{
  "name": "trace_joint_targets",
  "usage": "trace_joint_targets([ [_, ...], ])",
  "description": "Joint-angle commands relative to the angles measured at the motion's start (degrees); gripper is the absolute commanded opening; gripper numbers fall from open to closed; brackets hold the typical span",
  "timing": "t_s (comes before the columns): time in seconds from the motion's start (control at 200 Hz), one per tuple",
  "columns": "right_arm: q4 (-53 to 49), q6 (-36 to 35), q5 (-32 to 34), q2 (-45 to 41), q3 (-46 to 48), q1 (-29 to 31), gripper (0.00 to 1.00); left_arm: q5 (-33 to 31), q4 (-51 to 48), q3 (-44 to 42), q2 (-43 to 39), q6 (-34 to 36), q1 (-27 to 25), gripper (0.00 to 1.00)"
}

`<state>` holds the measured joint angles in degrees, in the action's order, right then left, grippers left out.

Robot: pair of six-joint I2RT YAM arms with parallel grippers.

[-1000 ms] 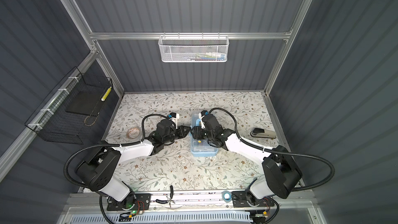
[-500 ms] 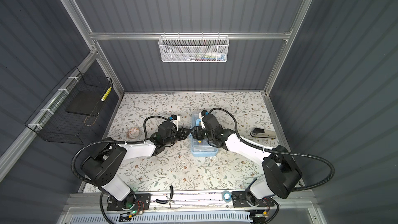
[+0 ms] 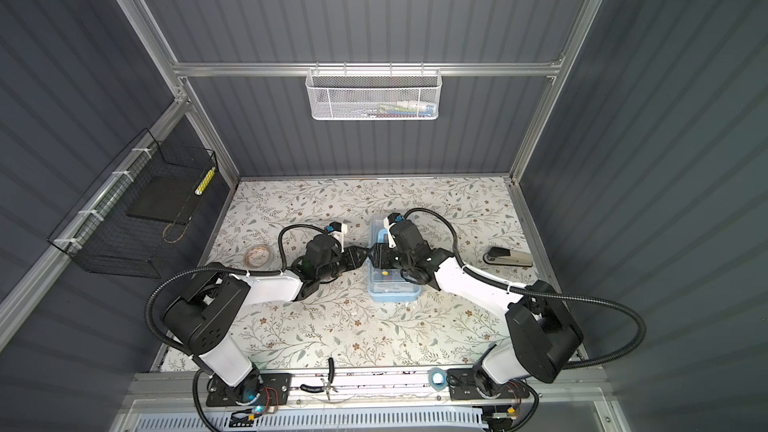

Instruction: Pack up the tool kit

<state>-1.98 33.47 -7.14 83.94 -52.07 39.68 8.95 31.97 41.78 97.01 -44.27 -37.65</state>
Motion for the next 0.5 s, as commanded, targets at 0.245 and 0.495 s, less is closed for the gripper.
trace_joint_targets([
  [0.245, -5.14, 0.36, 0.28, 2.97, 2.13, -0.35, 0.58, -7.35, -24.52, 9.63, 0.27, 8.21, -3.74, 0.26],
  [0.495, -5.70, 0.12, 0.28, 3.38, 1.19, -0.39, 0.58, -9.04, -25.33, 8.10, -1.02, 8.28, -3.33, 0.21],
])
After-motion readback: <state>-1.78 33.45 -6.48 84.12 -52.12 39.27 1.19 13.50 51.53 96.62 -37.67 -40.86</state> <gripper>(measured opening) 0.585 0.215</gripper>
